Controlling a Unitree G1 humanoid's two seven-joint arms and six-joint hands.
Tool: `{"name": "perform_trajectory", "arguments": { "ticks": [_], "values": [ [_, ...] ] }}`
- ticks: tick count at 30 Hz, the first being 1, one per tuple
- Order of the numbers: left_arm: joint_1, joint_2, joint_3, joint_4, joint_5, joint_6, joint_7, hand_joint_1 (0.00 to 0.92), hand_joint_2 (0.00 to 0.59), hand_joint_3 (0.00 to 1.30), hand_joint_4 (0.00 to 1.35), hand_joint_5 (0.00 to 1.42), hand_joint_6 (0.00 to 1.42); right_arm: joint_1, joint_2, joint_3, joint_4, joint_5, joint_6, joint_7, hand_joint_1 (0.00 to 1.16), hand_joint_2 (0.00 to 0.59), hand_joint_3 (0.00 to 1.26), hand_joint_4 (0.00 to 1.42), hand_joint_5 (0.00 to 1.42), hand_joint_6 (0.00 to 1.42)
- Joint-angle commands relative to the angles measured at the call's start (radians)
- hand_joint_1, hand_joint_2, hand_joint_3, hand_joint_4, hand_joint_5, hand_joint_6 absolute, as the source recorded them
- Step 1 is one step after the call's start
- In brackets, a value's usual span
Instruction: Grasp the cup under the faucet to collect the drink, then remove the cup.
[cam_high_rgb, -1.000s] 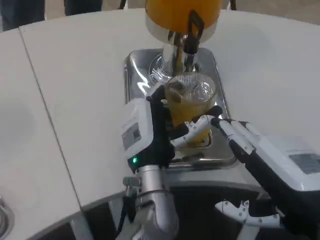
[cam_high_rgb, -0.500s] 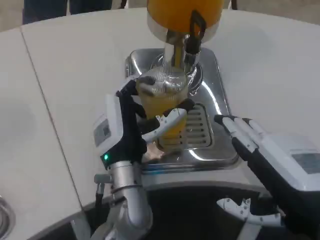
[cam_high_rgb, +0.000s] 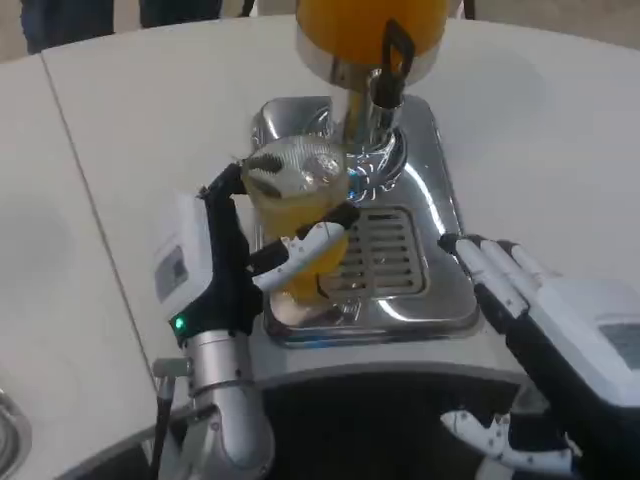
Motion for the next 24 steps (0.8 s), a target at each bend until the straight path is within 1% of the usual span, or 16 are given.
{"name": "perform_trajectory", "arguments": {
  "ticks": [1, 5, 8, 12, 14, 15, 17, 18, 20, 22, 24],
  "values": [
    [0.003, 0.01, 0.011, -0.039, 0.0, -0.02, -0.014, 0.635, 0.031, 1.11, 1.01, 1.39, 1.42, 0.063, 0.003, -0.034, -0.033, -0.048, -0.027, -0.033, 0.58, 0.377, 0.0, 0.0, 0.0, 0.11],
    [0.023, 0.052, 0.039, -0.063, -0.019, -0.035, -0.054, 0.635, 0.029, 1.11, 1.01, 1.39, 1.42, 0.063, -0.005, -0.078, -0.005, -0.036, -0.028, -0.04, 0.59, 0.377, 0.0, 0.0, 0.0, 0.11],
    [0.044, 0.07, 0.057, -0.087, -0.033, -0.04, -0.083, 0.634, 0.025, 1.11, 1.0, 1.39, 1.42, 0.053, -0.014, -0.096, 0.022, -0.039, -0.042, -0.058, 0.59, 0.377, 0.0, 0.0, 0.0, 0.1],
    [0.095, 0.092, 0.078, -0.153, -0.045, -0.045, -0.123, 0.634, 0.024, 1.12, 1.0, 1.39, 1.42, 0.066, -0.014, -0.112, 0.069, -0.08, -0.046, -0.105, 0.58, 0.385, 0.0, 0.0, 0.0, 0.09],
    [0.122, 0.103, 0.084, -0.19, -0.049, -0.042, -0.143, 0.634, 0.023, 1.12, 1.0, 1.39, 1.42, 0.065, -0.013, -0.123, 0.089, -0.072, -0.036, -0.105, 0.57, 0.381, 0.0, 0.0, 0.0, 0.07],
    [0.132, 0.105, 0.087, -0.205, -0.049, -0.04, -0.151, 0.634, 0.023, 1.12, 1.0, 1.39, 1.42, 0.062, -0.014, -0.125, 0.095, -0.069, -0.042, -0.113, 0.55, 0.392, 0.0, 0.0, 0.0, 0.05],
    [0.167, 0.113, 0.093, -0.245, -0.052, -0.042, -0.177, 0.635, 0.022, 1.12, 1.0, 1.39, 1.42, 0.051, -0.032, -0.115, 0.107, -0.085, -0.078, -0.146, 0.54, 0.395, 0.0, 0.0, 0.0, 0.05],
    [0.187, 0.116, 0.095, -0.27, -0.053, -0.044, -0.19, 0.636, 0.021, 1.12, 1.0, 1.39, 1.42, 0.048, -0.037, -0.112, 0.111, -0.09, -0.091, -0.16, 0.52, 0.402, 0.0, 0.0, 0.0, 0.03],
    [0.223, 0.117, 0.098, -0.318, -0.052, -0.047, -0.21, 0.638, 0.02, 1.12, 1.0, 1.39, 1.42, 0.036, -0.045, -0.103, 0.123, -0.093, -0.114, -0.179, 0.51, 0.403, 0.0, 0.0, 0.0, 0.03],
    [0.27, 0.113, 0.093, -0.384, -0.046, -0.05, -0.228, 0.639, 0.019, 1.12, 1.0, 1.39, 1.42, 0.018, -0.061, -0.096, 0.134, -0.095, -0.133, -0.176, 0.5, 0.402, 0.0, 0.0, 0.0, 0.02],
    [0.302, 0.106, 0.09, -0.433, -0.041, -0.049, -0.241, 0.64, 0.019, 1.12, 1.0, 1.39, 1.42, 0.006, -0.078, -0.102, 0.138, -0.09, -0.151, -0.18, 0.48, 0.412, 0.0, 0.0, 0.0, 0.02]
  ]
}}
